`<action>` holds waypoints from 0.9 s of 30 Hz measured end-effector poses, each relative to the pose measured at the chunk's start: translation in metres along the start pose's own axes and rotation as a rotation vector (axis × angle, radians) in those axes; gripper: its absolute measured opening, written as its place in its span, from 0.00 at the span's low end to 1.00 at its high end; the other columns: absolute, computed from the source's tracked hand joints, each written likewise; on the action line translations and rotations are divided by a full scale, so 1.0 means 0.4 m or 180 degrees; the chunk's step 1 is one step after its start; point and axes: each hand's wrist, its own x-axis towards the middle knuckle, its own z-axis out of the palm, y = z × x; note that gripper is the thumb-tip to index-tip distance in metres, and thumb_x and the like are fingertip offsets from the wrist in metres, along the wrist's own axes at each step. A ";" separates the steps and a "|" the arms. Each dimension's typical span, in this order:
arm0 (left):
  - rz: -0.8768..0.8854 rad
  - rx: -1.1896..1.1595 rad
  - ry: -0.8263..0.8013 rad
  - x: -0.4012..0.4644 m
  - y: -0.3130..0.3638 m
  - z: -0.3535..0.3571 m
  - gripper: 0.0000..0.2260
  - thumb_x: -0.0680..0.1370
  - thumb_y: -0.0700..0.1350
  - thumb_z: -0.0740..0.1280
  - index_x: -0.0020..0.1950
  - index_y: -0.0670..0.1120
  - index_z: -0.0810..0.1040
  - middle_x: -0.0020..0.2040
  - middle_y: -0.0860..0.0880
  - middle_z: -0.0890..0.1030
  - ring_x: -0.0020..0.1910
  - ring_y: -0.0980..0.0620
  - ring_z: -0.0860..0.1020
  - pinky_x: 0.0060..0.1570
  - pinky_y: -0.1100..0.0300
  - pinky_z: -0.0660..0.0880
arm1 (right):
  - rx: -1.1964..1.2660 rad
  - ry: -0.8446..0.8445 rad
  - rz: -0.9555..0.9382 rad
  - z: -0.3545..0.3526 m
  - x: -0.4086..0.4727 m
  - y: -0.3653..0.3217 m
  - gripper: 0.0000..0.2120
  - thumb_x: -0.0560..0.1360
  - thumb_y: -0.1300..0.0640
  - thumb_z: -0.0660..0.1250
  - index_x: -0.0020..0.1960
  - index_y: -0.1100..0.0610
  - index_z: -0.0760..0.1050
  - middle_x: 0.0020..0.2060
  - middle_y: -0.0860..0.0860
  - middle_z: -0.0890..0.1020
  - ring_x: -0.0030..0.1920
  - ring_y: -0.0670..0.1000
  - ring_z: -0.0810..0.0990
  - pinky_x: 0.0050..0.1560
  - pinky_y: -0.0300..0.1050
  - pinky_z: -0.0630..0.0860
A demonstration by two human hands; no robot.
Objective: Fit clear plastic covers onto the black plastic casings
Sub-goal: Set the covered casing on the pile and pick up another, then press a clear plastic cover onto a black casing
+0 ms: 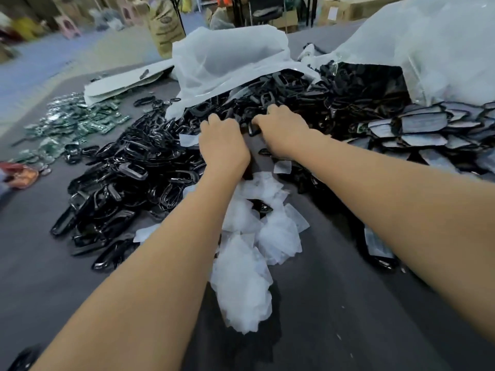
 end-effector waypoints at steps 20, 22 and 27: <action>-0.0568 -0.2422 0.0502 -0.070 -0.067 -0.116 0.11 0.73 0.34 0.69 0.50 0.49 0.78 0.42 0.52 0.79 0.47 0.49 0.82 0.53 0.54 0.79 | 0.1425 0.0853 -0.0051 -0.035 -0.096 0.003 0.18 0.75 0.62 0.75 0.64 0.57 0.81 0.54 0.55 0.84 0.57 0.55 0.81 0.63 0.48 0.77; -0.0743 -0.2766 0.0414 -0.101 -0.073 -0.122 0.15 0.73 0.33 0.66 0.54 0.51 0.75 0.45 0.51 0.77 0.48 0.45 0.84 0.54 0.47 0.80 | 0.1382 0.0723 -0.0273 -0.036 -0.119 -0.019 0.13 0.76 0.57 0.75 0.59 0.55 0.83 0.48 0.50 0.83 0.51 0.51 0.80 0.59 0.49 0.79; -0.1056 -0.3058 0.0157 -0.190 -0.085 -0.141 0.24 0.74 0.32 0.57 0.63 0.52 0.77 0.56 0.54 0.76 0.59 0.44 0.82 0.62 0.42 0.78 | 0.1096 0.0048 -0.0505 -0.014 -0.163 -0.086 0.12 0.76 0.49 0.76 0.57 0.53 0.84 0.40 0.42 0.77 0.46 0.48 0.76 0.48 0.42 0.70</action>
